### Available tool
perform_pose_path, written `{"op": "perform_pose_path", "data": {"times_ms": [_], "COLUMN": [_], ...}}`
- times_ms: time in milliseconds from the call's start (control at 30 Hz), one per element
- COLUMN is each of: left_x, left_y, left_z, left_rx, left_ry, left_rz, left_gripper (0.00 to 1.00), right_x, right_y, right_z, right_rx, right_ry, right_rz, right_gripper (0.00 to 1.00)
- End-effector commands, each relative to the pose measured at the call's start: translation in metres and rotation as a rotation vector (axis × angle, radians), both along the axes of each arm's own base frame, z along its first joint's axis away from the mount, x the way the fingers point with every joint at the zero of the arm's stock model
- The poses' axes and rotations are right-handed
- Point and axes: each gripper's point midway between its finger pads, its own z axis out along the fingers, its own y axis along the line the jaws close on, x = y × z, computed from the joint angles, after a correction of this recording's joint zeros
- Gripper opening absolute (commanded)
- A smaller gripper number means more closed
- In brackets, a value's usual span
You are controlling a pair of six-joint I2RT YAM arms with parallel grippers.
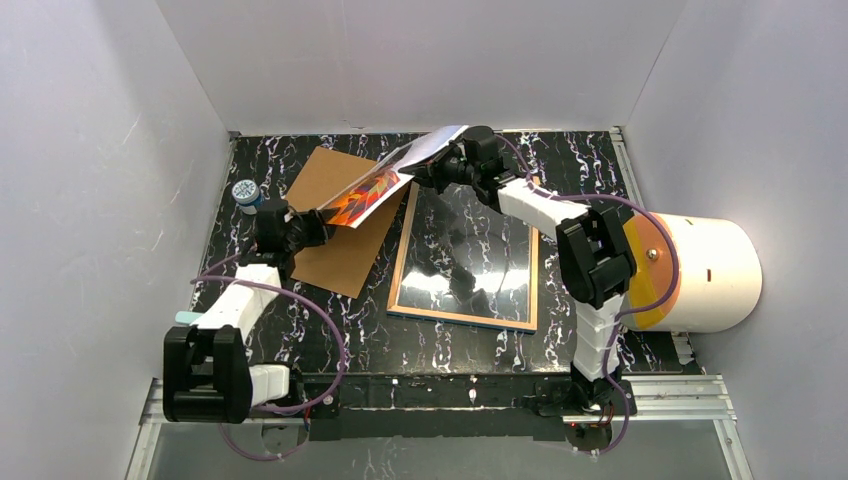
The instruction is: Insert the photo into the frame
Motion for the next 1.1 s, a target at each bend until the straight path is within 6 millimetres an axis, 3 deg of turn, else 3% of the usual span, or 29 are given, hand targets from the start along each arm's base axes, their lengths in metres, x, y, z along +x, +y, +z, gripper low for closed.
{"op": "perform_pose_path", "data": {"times_ms": [0, 100, 167, 233, 400, 533, 800, 933, 1067], "left_x": [0.009, 0.018, 0.029, 0.037, 0.041, 0.051, 0.061, 0.056, 0.053], "left_y": [0.000, 0.001, 0.001, 0.000, 0.005, 0.001, 0.007, 0.008, 0.003], "left_z": [0.019, 0.034, 0.054, 0.070, 0.092, 0.114, 0.170, 0.186, 0.188], "left_rx": [0.057, 0.070, 0.078, 0.110, 0.157, 0.141, 0.286, 0.302, 0.264], "left_ry": [-0.007, -0.025, -0.066, -0.076, -0.029, -0.047, -0.126, -0.157, -0.161], "left_rz": [-0.026, -0.031, -0.041, -0.062, -0.067, -0.088, -0.126, -0.118, -0.136], "left_gripper": [0.14, 0.01, 0.00, 0.00, 0.00, 0.00, 0.00, 0.00, 0.00], "right_x": [-0.015, -0.016, -0.017, -0.016, -0.018, -0.026, -0.054, -0.063, -0.073], "right_y": [-0.002, -0.004, -0.007, -0.012, -0.026, -0.043, -0.067, -0.072, -0.070], "right_z": [0.033, 0.038, 0.046, 0.057, 0.083, 0.107, 0.166, 0.171, 0.162], "right_rx": [0.050, 0.060, 0.074, 0.095, 0.082, 0.019, -0.247, -0.375, -0.486], "right_ry": [-0.053, -0.065, -0.097, -0.145, -0.272, -0.435, -1.061, -1.309, -1.502], "right_rz": [0.036, 0.036, 0.025, 0.001, -0.023, -0.017, 0.097, 0.178, 0.256], "right_gripper": [0.01, 0.06, 0.12, 0.21, 0.55, 0.69, 0.75, 0.84, 0.87]}}
